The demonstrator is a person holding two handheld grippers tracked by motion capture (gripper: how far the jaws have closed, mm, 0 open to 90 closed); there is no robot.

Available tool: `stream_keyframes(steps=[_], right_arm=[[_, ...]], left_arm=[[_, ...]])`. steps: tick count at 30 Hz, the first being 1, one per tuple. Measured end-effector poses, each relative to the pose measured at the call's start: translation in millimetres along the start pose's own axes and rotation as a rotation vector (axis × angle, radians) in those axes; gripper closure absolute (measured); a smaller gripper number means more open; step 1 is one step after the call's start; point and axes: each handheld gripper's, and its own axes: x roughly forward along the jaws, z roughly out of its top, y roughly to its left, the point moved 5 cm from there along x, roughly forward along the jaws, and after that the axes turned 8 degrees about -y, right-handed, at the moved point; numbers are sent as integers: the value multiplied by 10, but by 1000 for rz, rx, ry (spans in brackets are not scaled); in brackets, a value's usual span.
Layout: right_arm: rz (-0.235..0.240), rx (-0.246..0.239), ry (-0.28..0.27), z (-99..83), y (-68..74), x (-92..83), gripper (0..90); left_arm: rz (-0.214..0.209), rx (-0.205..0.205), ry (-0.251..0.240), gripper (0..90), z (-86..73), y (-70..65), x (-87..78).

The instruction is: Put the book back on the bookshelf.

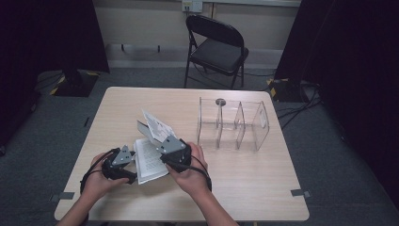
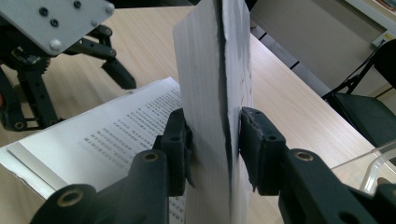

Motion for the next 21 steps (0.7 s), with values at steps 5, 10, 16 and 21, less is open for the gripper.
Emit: stream_keyframes(steps=[5,10,16,21], right_arm=[[12,-24,13,49,-9,-8,641],[29,-39,30,89,-37,-25,640],[50,-57,49,125,-24,-28,636],[64,-104,55,136,34,-6,630]], left_arm=[[-3,52,-22,184,91,-58,25],[-8,121,-74,256,192,-90,-32],[-23,178,-78,307,231,-125,-56],[14,260,-45,431,269,-126,-101]])
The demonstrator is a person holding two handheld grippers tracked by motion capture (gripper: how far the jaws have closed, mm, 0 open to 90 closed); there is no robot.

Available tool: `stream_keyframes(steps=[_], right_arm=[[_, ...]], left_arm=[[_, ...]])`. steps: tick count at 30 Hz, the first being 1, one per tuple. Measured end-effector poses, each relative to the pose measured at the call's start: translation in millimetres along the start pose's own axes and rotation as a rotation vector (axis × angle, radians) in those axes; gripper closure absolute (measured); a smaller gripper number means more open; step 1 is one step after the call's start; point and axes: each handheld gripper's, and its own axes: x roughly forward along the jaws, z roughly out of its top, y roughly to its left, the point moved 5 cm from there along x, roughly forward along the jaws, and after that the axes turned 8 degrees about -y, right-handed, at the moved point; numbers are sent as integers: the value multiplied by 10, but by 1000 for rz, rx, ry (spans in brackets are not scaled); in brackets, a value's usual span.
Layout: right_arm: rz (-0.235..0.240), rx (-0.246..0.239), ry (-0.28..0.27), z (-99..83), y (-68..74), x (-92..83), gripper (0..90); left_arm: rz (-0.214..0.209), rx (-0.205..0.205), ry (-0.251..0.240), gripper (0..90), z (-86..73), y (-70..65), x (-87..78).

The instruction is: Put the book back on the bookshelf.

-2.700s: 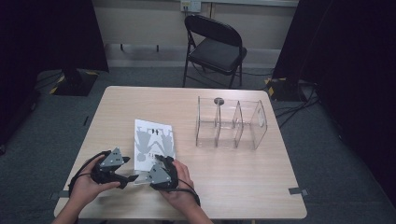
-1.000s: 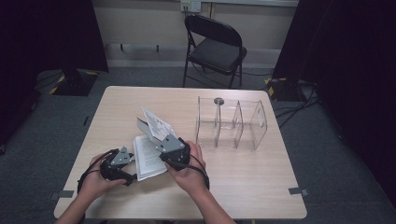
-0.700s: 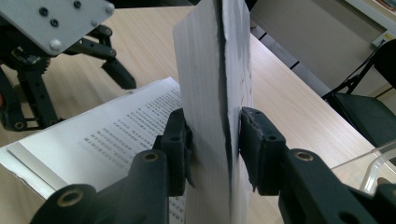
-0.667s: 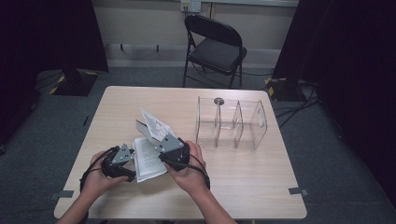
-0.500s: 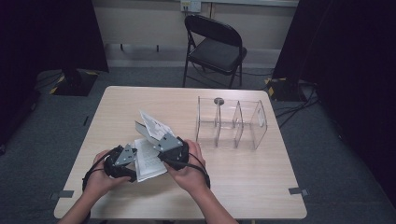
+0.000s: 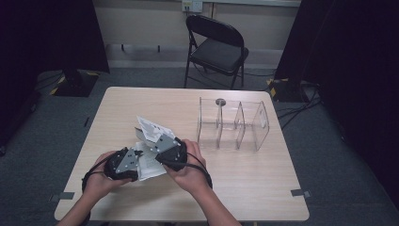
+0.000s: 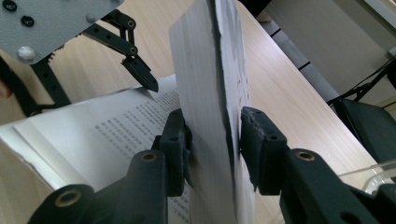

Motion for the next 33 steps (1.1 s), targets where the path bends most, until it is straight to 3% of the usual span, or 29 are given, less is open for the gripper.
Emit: stream_keyframes(steps=[6,9,10,14,17,20,25,28,31,32,33], right_arm=[[39,-40,-14,37,33,-4,606],[68,-30,-36,34,49,-8,570],[100,-35,-62,22,67,2,520],[140,-7,-83,-1,94,11,475],[149,71,-118,-25,62,-38,396],[156,176,-142,-69,-7,-140,375],[126,271,-189,-166,-152,-402,327],[78,283,-176,-348,-244,-532,317],[79,354,-173,-576,-307,-606,298],[87,383,-148,-739,-311,-602,283],[87,383,-148,-739,-311,-602,283]], left_arm=[[9,-9,10,515,64,18,-58],[8,-37,-2,530,104,33,-93],[10,-57,-5,551,121,40,-102],[12,-50,-9,564,117,48,-111],[8,-68,-20,571,138,34,-130],[-5,-85,-17,581,153,32,-139],[-10,-94,-16,608,180,64,-183],[-23,-117,-10,622,201,70,-208],[-32,-133,-5,641,212,106,-231],[-32,-147,-4,665,235,134,-252],[-32,-147,-4,676,235,134,-252]])
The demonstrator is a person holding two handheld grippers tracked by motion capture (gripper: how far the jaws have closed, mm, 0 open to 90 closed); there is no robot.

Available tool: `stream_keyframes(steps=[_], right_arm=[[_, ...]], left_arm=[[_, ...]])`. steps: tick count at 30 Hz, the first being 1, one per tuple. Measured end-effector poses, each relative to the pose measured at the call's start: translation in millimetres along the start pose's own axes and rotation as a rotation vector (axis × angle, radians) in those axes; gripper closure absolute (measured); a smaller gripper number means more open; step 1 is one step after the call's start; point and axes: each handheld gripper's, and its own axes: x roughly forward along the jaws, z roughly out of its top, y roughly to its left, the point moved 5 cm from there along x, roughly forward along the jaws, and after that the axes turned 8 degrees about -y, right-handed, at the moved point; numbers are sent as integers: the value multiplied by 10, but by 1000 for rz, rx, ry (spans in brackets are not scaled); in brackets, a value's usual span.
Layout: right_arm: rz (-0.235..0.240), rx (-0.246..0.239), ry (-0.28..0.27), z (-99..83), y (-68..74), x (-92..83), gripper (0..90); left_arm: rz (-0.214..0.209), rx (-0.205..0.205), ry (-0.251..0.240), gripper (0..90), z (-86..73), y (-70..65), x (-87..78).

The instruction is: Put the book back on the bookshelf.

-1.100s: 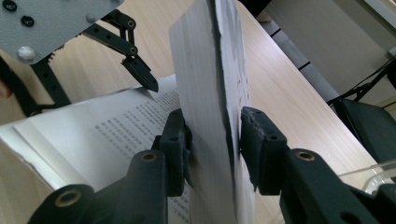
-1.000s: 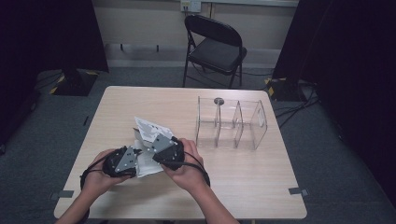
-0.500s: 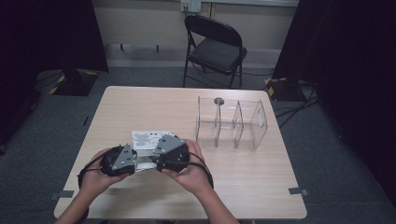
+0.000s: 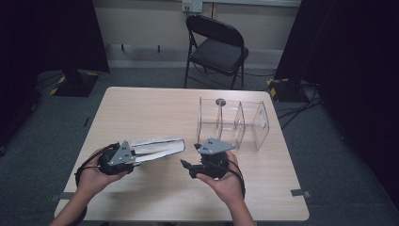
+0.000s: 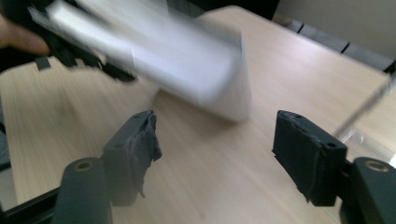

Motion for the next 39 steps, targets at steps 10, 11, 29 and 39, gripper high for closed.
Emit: stream_keyframes(steps=[10,11,29,39], right_arm=[[-13,55,143,-705,-173,207,225],[-14,62,152,-751,-173,221,225],[-18,45,253,-1159,-185,336,185],[-9,42,225,-1178,-179,341,167]], left_arm=[[-17,-93,10,749,69,142,-67],[-21,-100,7,750,73,141,-66],[-75,-113,8,754,86,111,-109],[-177,-103,11,755,107,-13,-198]])
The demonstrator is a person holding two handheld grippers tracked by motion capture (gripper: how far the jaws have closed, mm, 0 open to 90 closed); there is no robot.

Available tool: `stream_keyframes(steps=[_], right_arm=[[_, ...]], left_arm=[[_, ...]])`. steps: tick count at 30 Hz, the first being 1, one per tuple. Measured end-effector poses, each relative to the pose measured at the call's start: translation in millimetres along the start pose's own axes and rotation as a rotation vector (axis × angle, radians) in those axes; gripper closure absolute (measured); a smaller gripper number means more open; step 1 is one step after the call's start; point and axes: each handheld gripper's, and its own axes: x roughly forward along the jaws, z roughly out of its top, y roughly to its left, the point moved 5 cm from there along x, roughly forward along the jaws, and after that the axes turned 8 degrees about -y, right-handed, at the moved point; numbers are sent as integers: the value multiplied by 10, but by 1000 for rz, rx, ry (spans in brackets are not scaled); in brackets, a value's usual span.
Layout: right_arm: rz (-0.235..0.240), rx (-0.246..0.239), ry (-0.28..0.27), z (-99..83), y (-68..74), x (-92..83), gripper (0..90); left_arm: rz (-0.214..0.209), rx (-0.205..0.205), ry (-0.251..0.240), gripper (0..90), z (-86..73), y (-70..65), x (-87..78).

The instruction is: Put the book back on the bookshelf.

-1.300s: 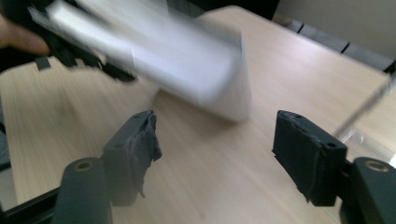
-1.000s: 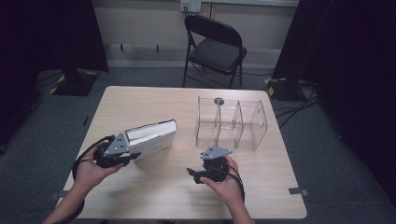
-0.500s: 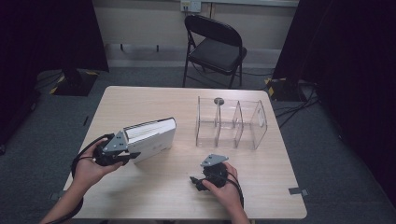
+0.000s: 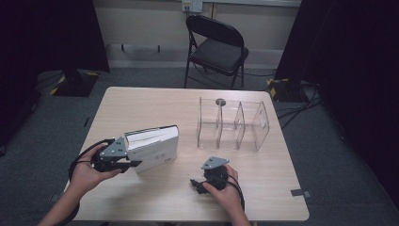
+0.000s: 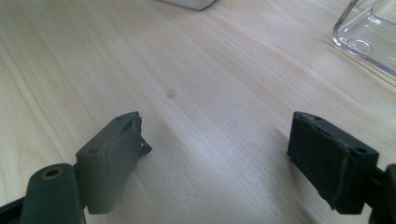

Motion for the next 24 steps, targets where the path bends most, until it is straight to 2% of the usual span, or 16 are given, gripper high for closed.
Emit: stream_keyframes(steps=[3,4,8,12,15,18,22,24], right_arm=[[-1,-1,0,0,-2,0,167],[-1,-1,0,0,-2,1,167],[-2,1,0,0,0,1,166],[-2,-5,-2,0,-4,2,166],[-2,-2,0,0,-1,1,166],[-2,-4,-2,1,-4,2,166],[-2,1,-1,0,0,2,166],[-2,1,-1,0,0,2,166]], left_arm=[[-19,-27,-5,755,7,-29,-8],[-18,-24,2,754,4,-21,-12],[-15,-68,1,754,7,9,-9],[-15,-71,42,757,22,45,-11],[-15,-96,52,758,27,60,-10],[-10,-135,28,759,34,53,9],[-14,-98,66,758,35,65,-9],[-12,-95,69,757,39,69,-11]])
